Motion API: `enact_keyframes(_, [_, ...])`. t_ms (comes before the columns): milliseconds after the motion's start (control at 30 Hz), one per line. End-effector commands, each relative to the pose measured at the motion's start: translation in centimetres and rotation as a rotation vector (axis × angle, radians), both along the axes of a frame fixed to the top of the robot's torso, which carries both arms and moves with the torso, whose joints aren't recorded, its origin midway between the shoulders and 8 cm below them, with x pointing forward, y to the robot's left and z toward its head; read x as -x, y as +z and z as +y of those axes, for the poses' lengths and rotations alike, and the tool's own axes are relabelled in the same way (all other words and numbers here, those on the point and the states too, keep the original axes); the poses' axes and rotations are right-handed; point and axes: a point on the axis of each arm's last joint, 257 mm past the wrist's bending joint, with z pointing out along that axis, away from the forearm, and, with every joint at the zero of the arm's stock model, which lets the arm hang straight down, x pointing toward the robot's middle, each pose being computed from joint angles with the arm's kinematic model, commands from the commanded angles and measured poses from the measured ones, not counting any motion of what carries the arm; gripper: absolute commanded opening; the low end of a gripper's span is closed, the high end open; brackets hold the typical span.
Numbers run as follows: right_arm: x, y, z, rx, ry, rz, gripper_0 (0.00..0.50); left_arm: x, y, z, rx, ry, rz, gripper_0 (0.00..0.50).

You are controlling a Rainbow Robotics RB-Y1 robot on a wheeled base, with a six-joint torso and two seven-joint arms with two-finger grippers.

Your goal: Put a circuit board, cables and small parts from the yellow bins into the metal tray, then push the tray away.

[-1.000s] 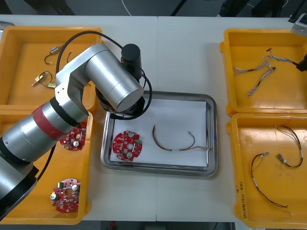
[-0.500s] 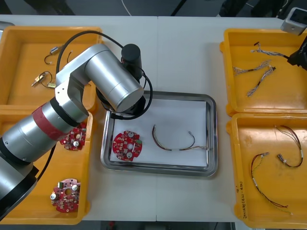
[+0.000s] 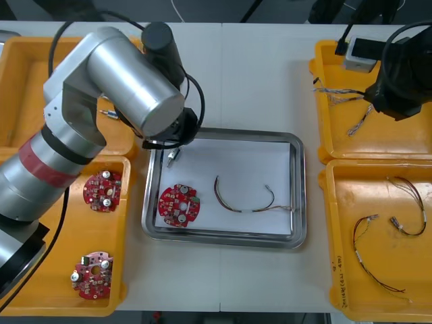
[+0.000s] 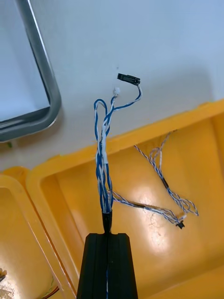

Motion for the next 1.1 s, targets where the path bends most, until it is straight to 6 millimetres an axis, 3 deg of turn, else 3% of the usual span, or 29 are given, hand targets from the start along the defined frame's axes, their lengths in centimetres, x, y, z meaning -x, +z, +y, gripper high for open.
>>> enact_keyframes(33, [1.2,-1.0,3.6,0.000,0.048,0.011,0.000,-0.7,4.1,3.8,0.079,0.105,-0.039,0.500])
enact_keyframes(233, [1.9,-1.8,7.9,-0.031,0.074,0.032,0.000,-1.3,6.6,7.2,0.108,0.152,-0.055,0.500])
enact_keyframes(500, [3.0,-4.4,12.8,0.024,0.164,0.063,0.000,-1.8,9.0,13.7,0.104,0.240,-0.055,0.500])
enact_keyframes(633, [3.5,-6.2,14.2,0.072,0.188,0.075,0.000,-2.1,9.5,16.2,0.089,0.237,-0.043,0.500])
enact_keyframes(933, [2.1,-9.5,17.8,0.076,0.248,0.046,0.000,-3.7,10.2,20.5,0.032,0.163,-0.036,0.500])
enact_keyframes(1100, [1.2,-10.9,18.4,0.075,0.254,0.040,0.000,-4.4,10.3,22.7,-0.022,0.119,-0.037,0.500])
